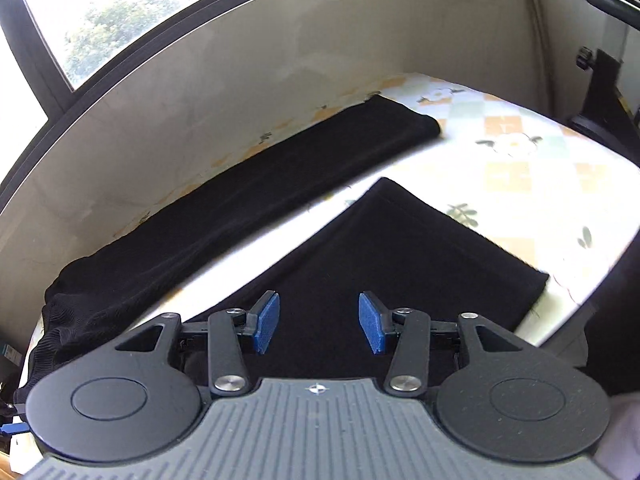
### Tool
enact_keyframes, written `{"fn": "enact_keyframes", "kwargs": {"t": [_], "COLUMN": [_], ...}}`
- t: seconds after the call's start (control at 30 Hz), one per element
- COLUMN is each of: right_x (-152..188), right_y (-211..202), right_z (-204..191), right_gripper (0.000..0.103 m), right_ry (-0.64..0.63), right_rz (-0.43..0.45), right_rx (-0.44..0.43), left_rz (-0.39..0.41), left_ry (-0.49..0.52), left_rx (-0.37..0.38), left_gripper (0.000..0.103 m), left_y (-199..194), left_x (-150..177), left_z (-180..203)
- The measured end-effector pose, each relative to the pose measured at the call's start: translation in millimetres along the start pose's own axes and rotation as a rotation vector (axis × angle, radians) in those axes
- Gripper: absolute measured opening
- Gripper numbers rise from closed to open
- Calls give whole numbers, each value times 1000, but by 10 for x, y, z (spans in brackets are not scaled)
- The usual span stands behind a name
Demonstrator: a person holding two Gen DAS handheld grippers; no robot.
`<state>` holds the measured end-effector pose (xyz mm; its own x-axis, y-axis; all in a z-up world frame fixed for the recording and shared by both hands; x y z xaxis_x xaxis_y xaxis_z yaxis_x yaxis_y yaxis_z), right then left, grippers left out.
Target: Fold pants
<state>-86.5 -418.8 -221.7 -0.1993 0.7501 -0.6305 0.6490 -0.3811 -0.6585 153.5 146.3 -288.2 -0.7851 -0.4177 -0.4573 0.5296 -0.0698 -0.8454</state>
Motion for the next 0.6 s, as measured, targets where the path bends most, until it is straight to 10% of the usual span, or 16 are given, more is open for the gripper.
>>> {"fn": "enact_keyframes", "kwargs": {"t": [0.6], "right_x": [583], "right_y": [-171], "right_z": [267], "right_gripper": [49], "right_ry": [105], "right_rz": [-16], "right_rx": [-16], "left_rz": [-43], "left_ry": [179], "left_rx": [-31], "left_gripper": [44], "left_y": [171], "left_x": [187], "left_z": [484]}}
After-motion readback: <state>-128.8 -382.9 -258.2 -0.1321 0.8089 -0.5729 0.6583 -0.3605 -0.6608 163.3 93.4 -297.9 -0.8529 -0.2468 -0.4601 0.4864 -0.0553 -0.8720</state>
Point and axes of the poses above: each gripper's, at about its wrist camera, not at the fingertips, and y roughly the way its jaws point, z to its right, x to its underside, the point moved 8 cm from there along y, roughly the way its jaws point, and after that the axes turned 6 degrees about y, right-handed, at the moved point
